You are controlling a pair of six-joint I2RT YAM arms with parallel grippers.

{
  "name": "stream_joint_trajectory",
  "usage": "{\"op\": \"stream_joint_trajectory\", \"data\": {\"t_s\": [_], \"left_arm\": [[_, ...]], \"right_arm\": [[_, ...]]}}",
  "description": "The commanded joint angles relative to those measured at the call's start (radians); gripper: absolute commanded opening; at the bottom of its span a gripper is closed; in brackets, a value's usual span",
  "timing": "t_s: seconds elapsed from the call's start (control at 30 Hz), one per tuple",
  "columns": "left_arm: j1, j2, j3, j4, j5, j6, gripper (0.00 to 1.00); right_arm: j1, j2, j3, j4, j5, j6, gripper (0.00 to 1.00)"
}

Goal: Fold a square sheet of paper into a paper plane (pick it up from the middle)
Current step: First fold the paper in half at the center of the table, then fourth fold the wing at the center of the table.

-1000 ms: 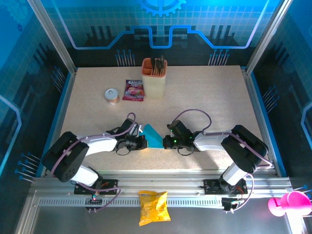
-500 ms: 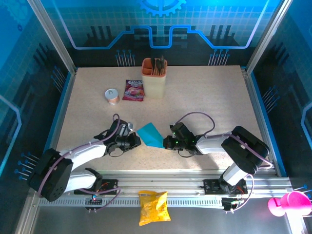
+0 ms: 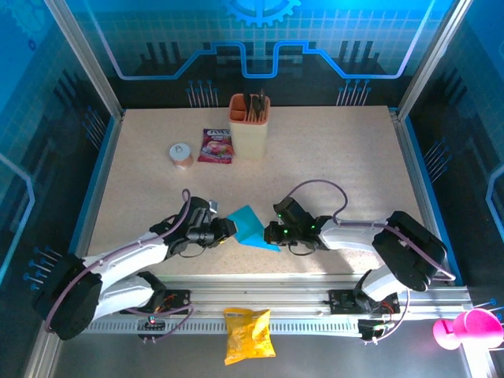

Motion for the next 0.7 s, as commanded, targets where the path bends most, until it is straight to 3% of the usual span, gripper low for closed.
{"op": "stream_joint_trajectory", "data": {"t_s": [0.0,0.13,0.67], "left_arm": [[-0.019,-0.016,-0.028,-0.024,-0.050,-0.080,0.38],[-0.040,-0.008,-0.026,-0.026,-0.064,-0.088,0.42],[-0.098,0.118,0.015,0.037,-0.083,-0.111,0.44]], "right_arm": [[-0.003,0.030,0.038,-0.030,-0.015,-0.071,0.00],[-0.011,0.075,0.056,-0.013,-0.022,-0.083,0.00],[-0.081,0.157,-0.024,0.121,-0.088,-0.051,0.00]]}}
